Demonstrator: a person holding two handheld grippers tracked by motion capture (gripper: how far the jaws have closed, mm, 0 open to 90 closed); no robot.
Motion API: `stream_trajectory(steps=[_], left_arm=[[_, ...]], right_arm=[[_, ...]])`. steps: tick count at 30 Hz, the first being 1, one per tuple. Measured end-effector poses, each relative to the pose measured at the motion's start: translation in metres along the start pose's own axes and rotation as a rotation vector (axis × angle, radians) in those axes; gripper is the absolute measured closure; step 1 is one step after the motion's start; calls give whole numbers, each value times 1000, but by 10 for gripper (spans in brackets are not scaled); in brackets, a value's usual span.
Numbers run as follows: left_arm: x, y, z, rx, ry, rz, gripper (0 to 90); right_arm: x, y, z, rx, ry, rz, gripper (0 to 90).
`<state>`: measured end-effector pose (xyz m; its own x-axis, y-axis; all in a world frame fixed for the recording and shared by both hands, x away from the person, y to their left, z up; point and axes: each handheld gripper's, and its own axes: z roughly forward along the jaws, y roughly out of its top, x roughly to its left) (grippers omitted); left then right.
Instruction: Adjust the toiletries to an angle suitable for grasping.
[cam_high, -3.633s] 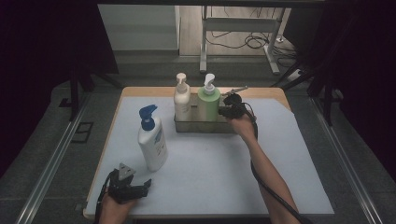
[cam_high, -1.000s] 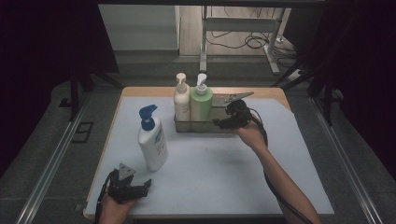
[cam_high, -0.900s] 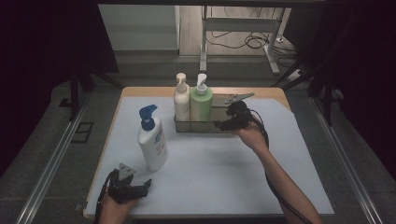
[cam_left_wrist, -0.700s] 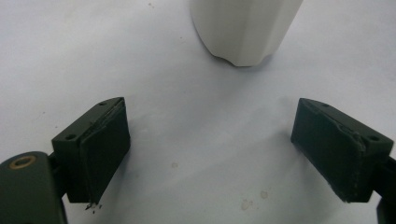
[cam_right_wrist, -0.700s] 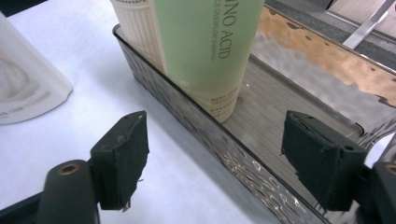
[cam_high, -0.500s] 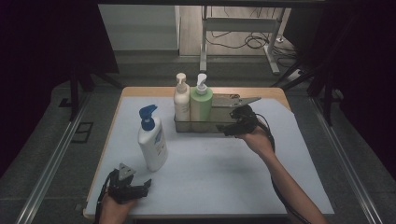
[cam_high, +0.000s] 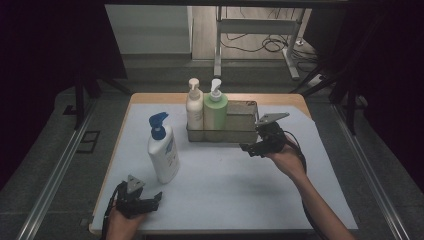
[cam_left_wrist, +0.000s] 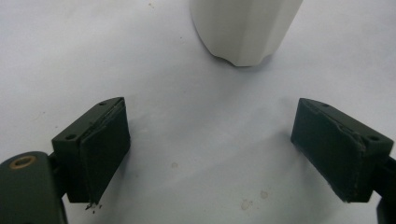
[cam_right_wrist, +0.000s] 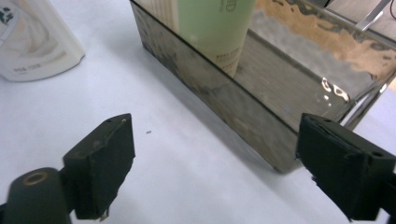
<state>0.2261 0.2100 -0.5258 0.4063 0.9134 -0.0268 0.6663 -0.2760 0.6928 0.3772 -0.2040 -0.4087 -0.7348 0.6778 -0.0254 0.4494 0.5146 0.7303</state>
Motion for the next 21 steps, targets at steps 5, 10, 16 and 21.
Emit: stream_trajectory(steps=[5,10,16,21], left_arm=[[0,0,0,0,0,0,113],[0,0,0,0,0,0,113],[0,0,0,-1,1,0,112],[0,0,0,0,0,0,113]], right_arm=[[2,-8,-7,15,-19,-29,16],[5,-16,-15,23,-19,-40,0],[7,-29,-28,8,-18,-34,0],[9,-41,-37,1,-32,-22,0]])
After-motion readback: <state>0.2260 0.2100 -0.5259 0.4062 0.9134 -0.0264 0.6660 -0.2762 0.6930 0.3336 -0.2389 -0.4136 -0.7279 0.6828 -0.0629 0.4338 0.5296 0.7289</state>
